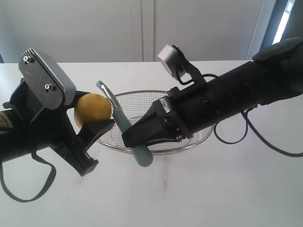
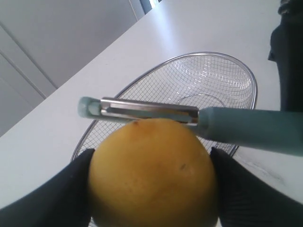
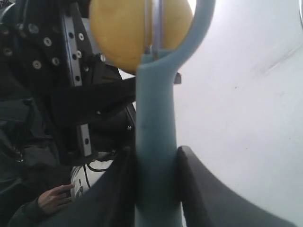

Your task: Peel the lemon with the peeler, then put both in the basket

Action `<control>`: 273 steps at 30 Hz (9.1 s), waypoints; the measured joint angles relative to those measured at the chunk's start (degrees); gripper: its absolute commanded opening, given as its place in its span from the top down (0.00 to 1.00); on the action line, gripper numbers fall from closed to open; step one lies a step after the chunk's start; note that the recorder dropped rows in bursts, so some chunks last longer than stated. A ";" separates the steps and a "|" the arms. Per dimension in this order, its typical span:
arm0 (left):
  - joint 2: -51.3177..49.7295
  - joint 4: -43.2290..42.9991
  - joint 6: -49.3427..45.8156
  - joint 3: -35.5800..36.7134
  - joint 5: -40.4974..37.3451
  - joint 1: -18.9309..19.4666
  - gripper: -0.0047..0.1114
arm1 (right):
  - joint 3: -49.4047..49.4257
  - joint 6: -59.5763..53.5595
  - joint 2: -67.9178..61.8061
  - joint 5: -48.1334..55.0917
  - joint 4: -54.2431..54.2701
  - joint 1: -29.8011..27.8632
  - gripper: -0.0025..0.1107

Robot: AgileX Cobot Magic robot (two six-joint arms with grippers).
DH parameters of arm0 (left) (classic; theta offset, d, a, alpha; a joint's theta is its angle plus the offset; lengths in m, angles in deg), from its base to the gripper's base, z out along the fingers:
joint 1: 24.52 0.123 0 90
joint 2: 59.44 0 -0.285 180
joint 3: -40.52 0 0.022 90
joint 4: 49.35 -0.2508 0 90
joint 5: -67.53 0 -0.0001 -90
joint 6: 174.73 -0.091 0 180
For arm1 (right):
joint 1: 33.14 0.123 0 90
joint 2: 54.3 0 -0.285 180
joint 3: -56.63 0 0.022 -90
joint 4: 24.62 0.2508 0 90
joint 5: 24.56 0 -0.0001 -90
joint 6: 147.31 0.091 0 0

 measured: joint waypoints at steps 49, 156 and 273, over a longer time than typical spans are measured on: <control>0.00 0.00 0.00 0.00 -1.04 0.00 0.96 | -0.25 1.67 2.03 -47.07 -44.73 0.00 0.98; -44.06 -11.61 18.60 -49.73 -44.21 11.18 0.96 | -0.34 44.30 22.69 -30.69 -65.92 3.19 0.98; 25.11 16.14 17.95 -1.67 -33.12 39.13 0.95 | -0.34 45.29 23.00 -35.67 -65.92 3.19 0.98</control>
